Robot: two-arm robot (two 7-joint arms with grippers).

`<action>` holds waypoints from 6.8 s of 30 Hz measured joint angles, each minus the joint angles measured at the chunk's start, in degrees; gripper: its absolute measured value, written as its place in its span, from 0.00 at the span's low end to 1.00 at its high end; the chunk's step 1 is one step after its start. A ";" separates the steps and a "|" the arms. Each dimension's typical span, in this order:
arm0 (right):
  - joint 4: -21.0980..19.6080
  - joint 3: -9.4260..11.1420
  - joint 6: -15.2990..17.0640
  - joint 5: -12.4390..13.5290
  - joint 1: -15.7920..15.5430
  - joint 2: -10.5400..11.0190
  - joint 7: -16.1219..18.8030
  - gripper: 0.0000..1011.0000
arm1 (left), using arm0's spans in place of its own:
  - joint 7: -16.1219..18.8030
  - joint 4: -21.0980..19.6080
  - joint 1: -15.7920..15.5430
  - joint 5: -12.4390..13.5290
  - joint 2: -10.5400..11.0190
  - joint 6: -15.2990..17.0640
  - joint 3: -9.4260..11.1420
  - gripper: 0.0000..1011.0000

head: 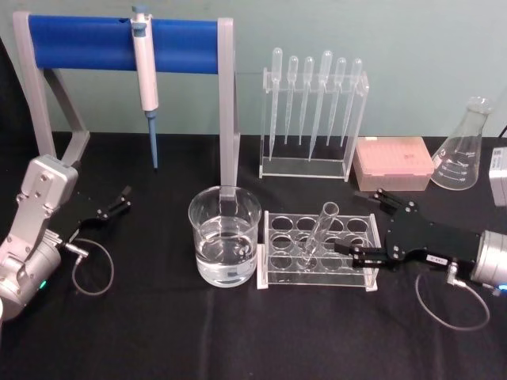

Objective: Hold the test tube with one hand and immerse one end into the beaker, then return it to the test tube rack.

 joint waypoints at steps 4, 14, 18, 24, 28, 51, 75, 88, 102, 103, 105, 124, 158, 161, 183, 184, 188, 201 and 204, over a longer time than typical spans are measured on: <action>1.86 -0.91 -0.88 1.76 1.51 -0.97 2.99 0.99 | 0.00 0.00 0.00 0.00 0.00 0.00 0.00 0.99; 4.19 -2.71 -1.20 3.27 3.50 -1.85 5.29 0.99 | 0.00 0.00 0.00 0.00 0.00 0.00 0.00 0.99; 5.58 -3.62 -0.97 3.48 4.53 -2.54 5.69 0.99 | 0.00 0.00 0.00 0.00 0.00 0.00 0.00 0.99; 7.07 -4.94 -0.55 3.16 6.18 -3.35 6.05 0.99 | 0.00 0.00 0.00 0.00 0.00 0.00 0.00 0.99; 7.51 -5.64 -0.35 2.65 7.20 -3.60 6.06 0.99 | 0.00 0.00 0.00 0.00 0.00 0.00 0.00 0.99; 8.09 -6.53 0.36 2.01 8.46 -3.96 5.99 0.99 | 0.00 0.00 0.00 0.00 0.00 0.00 0.00 0.99; 8.01 -6.44 0.28 2.09 8.35 -3.91 5.96 0.55 | 0.00 0.00 0.00 0.00 0.00 0.00 0.00 0.99; 8.01 -6.44 0.28 2.10 8.35 -3.91 5.96 0.23 | 0.00 0.00 0.00 0.00 0.00 0.00 0.00 0.99; 6.58 -6.44 0.70 1.86 8.34 -3.18 5.32 0.23 | 0.00 0.00 0.00 0.00 0.00 0.00 0.00 0.99; 5.93 -6.41 1.07 1.81 8.36 -2.84 4.97 0.23 | 0.00 0.00 0.00 0.00 0.00 0.00 0.00 0.99; 5.26 -6.35 1.50 1.80 8.42 -2.51 4.66 0.23 | 0.00 0.00 0.00 0.00 0.00 0.00 0.00 0.99; -5.19 -4.75 10.52 5.20 11.43 3.00 1.65 0.23 | 0.00 0.00 0.00 0.00 0.00 0.00 0.00 0.99; 0.69 -14.38 15.20 4.22 27.29 -5.15 4.09 0.23 | 0.00 0.00 0.00 0.00 0.00 0.00 0.00 0.99; 1.54 -15.17 14.98 4.13 27.77 -6.00 4.26 0.23 | 0.00 0.00 0.00 0.00 0.00 0.00 0.00 0.99; 4.44 -18.52 13.87 2.58 29.72 -8.92 4.57 0.23 | 0.00 0.00 0.00 0.00 0.00 0.00 0.00 0.99; 4.47 -18.56 13.86 2.57 29.75 -8.95 4.60 0.23 | 0.00 0.00 0.00 0.00 0.00 0.00 0.00 0.99; 4.86 -18.90 13.80 2.47 29.93 -9.20 4.93 0.23 | 0.00 0.00 0.00 0.00 0.00 0.00 0.00 0.99; 6.67 -20.22 12.90 0.92 29.70 -10.12 5.01 0.23 | 0.00 0.00 0.00 0.00 0.00 0.00 0.00 0.99; 7.60 -20.60 12.36 0.35 29.50 -10.61 5.00 0.23 | 0.00 0.00 0.00 0.00 0.00 0.00 0.00 0.99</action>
